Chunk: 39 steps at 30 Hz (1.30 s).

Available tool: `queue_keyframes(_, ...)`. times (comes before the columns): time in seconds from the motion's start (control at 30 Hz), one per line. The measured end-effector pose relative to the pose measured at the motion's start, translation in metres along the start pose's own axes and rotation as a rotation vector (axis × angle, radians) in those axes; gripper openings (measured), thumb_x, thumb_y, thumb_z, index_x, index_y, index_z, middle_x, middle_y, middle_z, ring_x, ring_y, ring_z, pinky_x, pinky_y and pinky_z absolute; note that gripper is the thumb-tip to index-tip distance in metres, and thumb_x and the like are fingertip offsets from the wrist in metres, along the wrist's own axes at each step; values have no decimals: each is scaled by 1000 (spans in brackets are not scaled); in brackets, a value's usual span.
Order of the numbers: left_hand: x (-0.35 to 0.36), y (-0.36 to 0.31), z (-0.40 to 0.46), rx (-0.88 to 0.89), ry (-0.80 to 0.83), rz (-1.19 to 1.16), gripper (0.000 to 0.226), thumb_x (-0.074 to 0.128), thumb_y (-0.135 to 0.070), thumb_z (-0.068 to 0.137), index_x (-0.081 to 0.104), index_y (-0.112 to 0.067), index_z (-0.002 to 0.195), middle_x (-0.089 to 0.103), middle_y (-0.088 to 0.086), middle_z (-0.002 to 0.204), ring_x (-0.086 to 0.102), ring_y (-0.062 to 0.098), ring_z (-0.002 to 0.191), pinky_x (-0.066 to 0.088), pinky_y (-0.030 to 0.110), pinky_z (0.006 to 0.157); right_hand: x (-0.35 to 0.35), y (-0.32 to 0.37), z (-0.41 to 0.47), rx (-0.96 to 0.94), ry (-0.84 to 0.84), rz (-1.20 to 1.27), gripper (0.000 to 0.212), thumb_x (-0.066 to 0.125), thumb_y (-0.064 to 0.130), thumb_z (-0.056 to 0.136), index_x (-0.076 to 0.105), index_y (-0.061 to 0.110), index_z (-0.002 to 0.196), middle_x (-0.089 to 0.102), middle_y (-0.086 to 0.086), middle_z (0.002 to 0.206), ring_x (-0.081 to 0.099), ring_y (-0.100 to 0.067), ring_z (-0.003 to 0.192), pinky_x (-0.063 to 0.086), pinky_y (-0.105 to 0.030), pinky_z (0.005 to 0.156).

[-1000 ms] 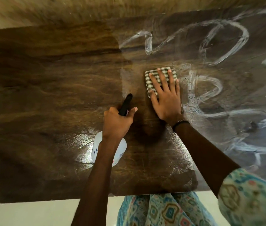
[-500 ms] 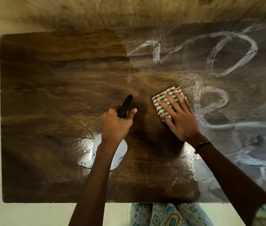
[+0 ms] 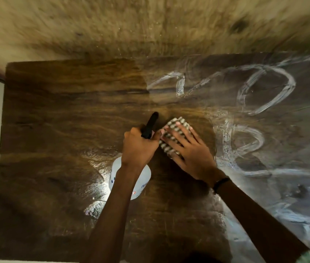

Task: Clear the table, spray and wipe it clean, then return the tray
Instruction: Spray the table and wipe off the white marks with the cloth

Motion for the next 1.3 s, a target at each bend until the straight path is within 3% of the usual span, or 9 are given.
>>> queue_keyframes(0.07, 3, -14, 5, 13, 17, -20, 34, 75, -40, 74, 65, -8, 80, 61, 2, 72, 63, 23, 76, 49, 29, 69, -6, -36, -13, 117, -6, -13, 53, 29, 43, 98, 27, 30, 149, 23, 0, 158, 12, -26, 148, 10, -46, 120)
queue_keyframes(0.2, 11, -36, 15, -15, 17, -8, 38, 75, -44, 73, 51, -14, 74, 57, 6, 86, 60, 22, 85, 52, 33, 76, -21, -75, 0, 306, -62, 28, 54, 29, 41, 98, 25, 29, 150, 22, -1, 159, 10, -27, 148, 8, -44, 121)
queue_keyframes(0.33, 16, -47, 20, -24, 16, 4, 40, 74, -42, 75, 41, -23, 62, 57, 8, 87, 58, 22, 81, 48, 30, 71, -25, -82, 15, 317, -90, 31, 54, 31, 38, 97, 25, 29, 150, 21, 0, 159, 10, -27, 148, 9, -44, 120)
queue_keyframes(0.47, 18, -45, 24, -6, 59, -35, 38, 75, -43, 72, 62, -7, 77, 65, 11, 84, 64, 22, 78, 48, 28, 68, -27, -87, 22, 304, -110, 49, 54, 32, 37, 97, 25, 28, 150, 21, -1, 159, 11, -28, 148, 12, -48, 120)
queue_keyframes(0.67, 1, -50, 27, -13, -48, -9, 45, 74, -36, 76, 36, -16, 64, 38, -9, 64, 47, 13, 65, 42, 26, 64, -36, -107, 51, 328, -131, 73, 53, 29, 41, 98, 23, 30, 150, 19, 1, 160, 8, -28, 148, 9, -48, 120)
queue_keyframes(0.77, -5, -49, 30, -16, -34, -41, 45, 74, -34, 77, 35, -19, 60, 41, -10, 63, 42, 2, 56, 40, 18, 56, -45, -116, 91, 400, -147, 93, 55, 26, 44, 97, 27, 29, 150, 20, -1, 159, 9, -32, 148, 10, -51, 119)
queue_keyframes(0.87, -10, -44, 33, -15, -9, -61, 40, 74, -37, 76, 39, -26, 60, 48, -6, 63, 47, 2, 59, 45, 23, 62, -51, -110, 147, 456, -112, 100, 56, 27, 44, 97, 22, 31, 151, 13, 0, 161, 2, -33, 148, 5, -52, 119)
queue_keyframes(1.1, -19, -29, 33, -32, -53, -99, 37, 76, -38, 73, 43, -26, 60, 55, -1, 65, 58, 21, 68, 50, 34, 74, -36, -24, 228, 110, 3, 49, 54, 31, 41, 100, 17, 33, 152, 9, 1, 162, -1, -31, 149, 0, -51, 119)
queue_keyframes(1.3, -27, -29, 32, -55, -110, -103, 43, 78, -33, 73, 39, -25, 56, 51, -5, 59, 56, 25, 70, 44, 30, 68, -17, -10, 130, -217, -4, -14, 47, 35, 40, 100, 35, 28, 146, 27, -3, 157, 12, -31, 148, 12, -49, 120)
Point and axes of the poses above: each hand's wrist, its own z-axis towards the middle knuckle, its own x-axis out of the palm, y = z × x, the point moved 6 cm from there along z, towards the middle knuckle
